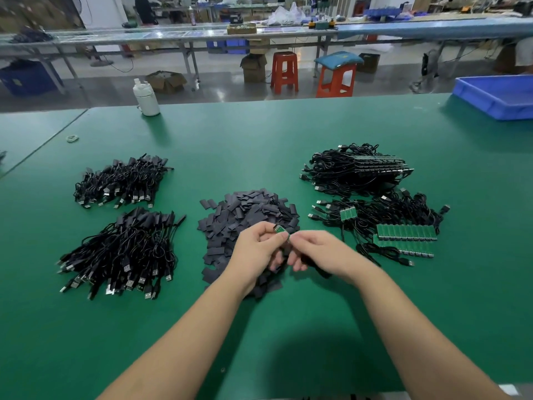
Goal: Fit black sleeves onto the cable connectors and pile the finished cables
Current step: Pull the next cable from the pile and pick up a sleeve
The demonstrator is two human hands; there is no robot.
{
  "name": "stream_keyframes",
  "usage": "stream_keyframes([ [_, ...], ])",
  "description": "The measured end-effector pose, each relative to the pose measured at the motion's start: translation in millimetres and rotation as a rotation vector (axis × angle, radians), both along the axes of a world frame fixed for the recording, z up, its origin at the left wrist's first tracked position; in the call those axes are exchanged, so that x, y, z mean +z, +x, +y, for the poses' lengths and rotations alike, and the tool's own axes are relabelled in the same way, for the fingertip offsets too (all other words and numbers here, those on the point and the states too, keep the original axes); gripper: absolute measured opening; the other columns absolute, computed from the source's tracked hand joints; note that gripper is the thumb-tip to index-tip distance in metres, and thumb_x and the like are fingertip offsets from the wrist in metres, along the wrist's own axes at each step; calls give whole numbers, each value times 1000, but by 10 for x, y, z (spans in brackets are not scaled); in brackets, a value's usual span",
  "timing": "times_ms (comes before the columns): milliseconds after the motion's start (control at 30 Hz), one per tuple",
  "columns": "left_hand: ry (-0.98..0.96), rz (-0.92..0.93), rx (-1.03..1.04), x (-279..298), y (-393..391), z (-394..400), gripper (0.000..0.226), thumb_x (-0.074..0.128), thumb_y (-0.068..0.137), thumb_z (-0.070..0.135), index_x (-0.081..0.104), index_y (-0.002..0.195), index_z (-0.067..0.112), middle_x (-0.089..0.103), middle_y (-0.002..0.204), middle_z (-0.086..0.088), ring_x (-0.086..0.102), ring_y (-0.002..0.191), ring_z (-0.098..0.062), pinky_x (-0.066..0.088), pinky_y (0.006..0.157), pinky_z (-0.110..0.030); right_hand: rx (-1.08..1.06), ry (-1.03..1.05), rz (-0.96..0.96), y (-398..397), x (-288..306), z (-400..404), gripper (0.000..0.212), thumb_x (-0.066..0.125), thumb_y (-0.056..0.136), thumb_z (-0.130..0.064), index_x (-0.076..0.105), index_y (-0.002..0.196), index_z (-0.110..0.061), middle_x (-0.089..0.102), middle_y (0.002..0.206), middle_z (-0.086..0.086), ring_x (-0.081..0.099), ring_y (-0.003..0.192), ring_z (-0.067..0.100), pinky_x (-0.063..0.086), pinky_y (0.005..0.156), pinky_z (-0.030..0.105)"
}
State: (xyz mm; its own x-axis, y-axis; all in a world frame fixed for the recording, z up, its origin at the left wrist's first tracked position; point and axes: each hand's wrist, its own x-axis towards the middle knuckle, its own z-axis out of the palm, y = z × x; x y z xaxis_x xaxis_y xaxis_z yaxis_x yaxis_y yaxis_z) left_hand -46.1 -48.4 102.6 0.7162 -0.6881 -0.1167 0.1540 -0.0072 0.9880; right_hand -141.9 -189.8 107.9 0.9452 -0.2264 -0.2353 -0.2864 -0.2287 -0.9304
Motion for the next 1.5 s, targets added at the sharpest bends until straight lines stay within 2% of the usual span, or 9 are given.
stream_keyframes([
  [100,221,-231,55,-168,139,125,11,69,90,21,71,80,17,66,62,10,51,52,-1,40,51,-14,-49,-166,-12,30,-191,94,25,54,102,-24,69,82,-25,68,69,-5,47,49,5,40,53,19],
  [233,470,-499,39,-340,383,345,8,67,90,32,74,85,31,71,82,20,61,77,4,47,74,-18,-110,-99,65,49,-389,142,22,57,98,-26,77,92,-26,58,57,-8,38,42,1,30,42,13],
  [500,953,-786,155,-612,925,716,25,61,95,32,64,119,30,57,120,3,61,100,-21,53,83,-35,-136,73,120,87,-609,216,19,57,98,-30,77,96,-30,44,53,-12,28,46,10,22,45,23],
  [733,970,-848,178,-666,1037,713,3,65,92,31,62,92,30,52,93,9,56,82,-16,43,64,-27,-99,97,118,109,-688,214,21,57,97,-28,78,93,-29,52,57,-8,42,47,9,37,45,23],
  [933,766,-818,167,-547,941,735,13,64,93,28,57,81,30,63,82,12,57,73,-14,42,63,-27,-61,170,106,86,-734,187,24,53,98,-13,74,86,-10,67,71,4,62,64,16,54,60,29],
  [1033,587,-639,2,-474,741,703,10,65,92,27,65,87,35,69,75,18,63,71,0,46,62,-15,-45,137,136,94,-728,183,28,47,93,-14,67,74,-11,50,55,0,50,53,16,51,58,31],
  [1133,561,-627,-132,-505,532,665,17,66,92,29,71,105,38,70,90,23,61,84,9,40,69,-4,-33,95,149,110,-710,203,27,41,91,-16,56,68,-15,36,51,-5,38,48,13,52,56,31],
  [1333,596,-748,-243,-573,344,588,36,68,91,29,64,127,27,62,106,10,57,105,-9,42,93,-24,6,37,173,96,-696,238,26,40,93,-18,50,69,-18,35,54,-6,35,50,12,52,58,30],
  [1500,563,-794,-223,-549,341,606,26,63,95,29,68,120,28,63,103,13,56,100,-3,39,86,-14,35,52,155,65,-698,228,32,41,101,-27,52,72,-17,35,56,-5,36,52,12,53,61,29],
])
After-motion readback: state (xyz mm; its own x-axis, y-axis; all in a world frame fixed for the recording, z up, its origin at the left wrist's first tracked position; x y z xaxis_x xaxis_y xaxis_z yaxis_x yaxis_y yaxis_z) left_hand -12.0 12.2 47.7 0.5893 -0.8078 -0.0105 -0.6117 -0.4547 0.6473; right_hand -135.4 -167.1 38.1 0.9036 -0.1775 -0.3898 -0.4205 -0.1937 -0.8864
